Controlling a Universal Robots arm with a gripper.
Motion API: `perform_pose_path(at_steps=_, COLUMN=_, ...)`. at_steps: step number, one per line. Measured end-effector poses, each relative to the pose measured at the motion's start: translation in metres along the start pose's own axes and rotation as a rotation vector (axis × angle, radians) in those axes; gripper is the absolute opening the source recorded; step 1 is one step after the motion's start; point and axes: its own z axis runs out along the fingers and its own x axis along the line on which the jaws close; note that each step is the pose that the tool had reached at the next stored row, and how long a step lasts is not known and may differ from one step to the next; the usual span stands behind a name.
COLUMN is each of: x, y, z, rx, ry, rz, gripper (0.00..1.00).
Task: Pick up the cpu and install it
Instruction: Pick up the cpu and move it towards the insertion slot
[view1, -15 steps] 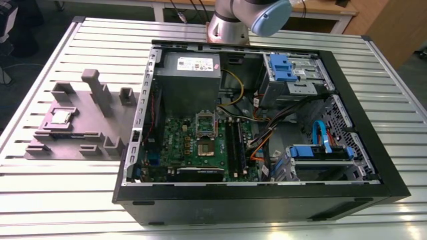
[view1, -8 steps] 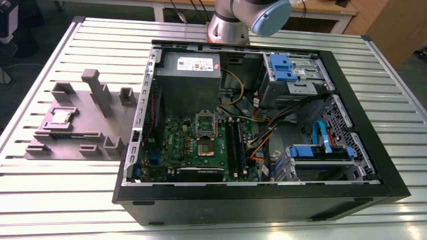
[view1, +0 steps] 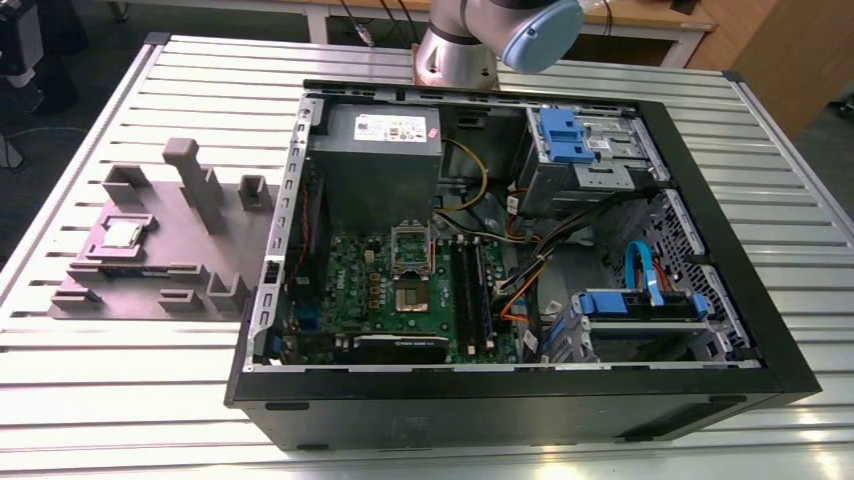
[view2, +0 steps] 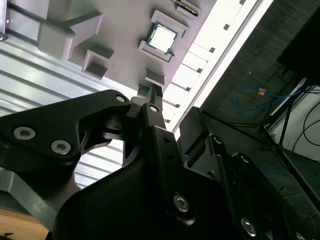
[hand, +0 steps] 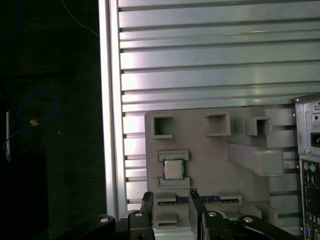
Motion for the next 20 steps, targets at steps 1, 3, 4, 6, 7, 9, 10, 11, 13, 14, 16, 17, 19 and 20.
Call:
perform_pose_path(at_steps=1, x=0.0001, y=0.0002, z=0.0002, rx=0.0002, ry=0.0, rz=-0.005, gripper=0.42)
perform_pose_path(at_steps=3, x=0.0, y=0.0003, z=0.0005, rx=0.0008, ry=0.0013, rz=-0.033, gripper=0.42)
perform_pose_path(at_steps=4, x=0.0, y=0.0003, z=0.0005, rx=0.001, ry=0.0021, rz=-0.047, gripper=0.42)
perform_pose_path(at_steps=6, x=0.0, y=0.0003, z=0.0005, rx=0.0012, ry=0.0027, rz=-0.059, gripper=0.42)
perform_pose_path(at_steps=7, x=0.0, y=0.0003, z=0.0005, rx=0.0013, ry=0.0028, rz=-0.06, gripper=0.42)
perform_pose_path(at_steps=9, x=0.0, y=0.0004, z=0.0006, rx=0.0011, ry=0.0027, rz=-0.061, gripper=0.42)
perform_pose_path(at_steps=10, x=0.0, y=0.0003, z=0.0006, rx=0.0012, ry=0.0027, rz=-0.061, gripper=0.42)
perform_pose_path(at_steps=11, x=0.0, y=0.0003, z=0.0006, rx=0.0012, ry=0.0027, rz=-0.061, gripper=0.42)
perform_pose_path(at_steps=13, x=0.0002, y=0.0003, z=0.0005, rx=0.0013, ry=0.0029, rz=-0.061, gripper=0.42)
perform_pose_path(at_steps=14, x=0.0002, y=0.0003, z=0.0006, rx=0.0012, ry=0.0028, rz=-0.061, gripper=0.42)
perform_pose_path(at_steps=16, x=0.0003, y=0.0003, z=0.0013, rx=0.0012, ry=0.0028, rz=-0.061, gripper=0.42)
perform_pose_path(at_steps=17, x=0.0002, y=0.0002, z=0.0036, rx=0.0012, ry=0.0028, rz=-0.061, gripper=0.42)
perform_pose_path(at_steps=19, x=0.0002, y=0.0002, z=0.0039, rx=0.0012, ry=0.0028, rz=-0.061, gripper=0.42)
perform_pose_path(at_steps=20, x=0.0002, y=0.0002, z=0.0041, rx=0.0012, ry=0.0027, rz=-0.061, gripper=0.42)
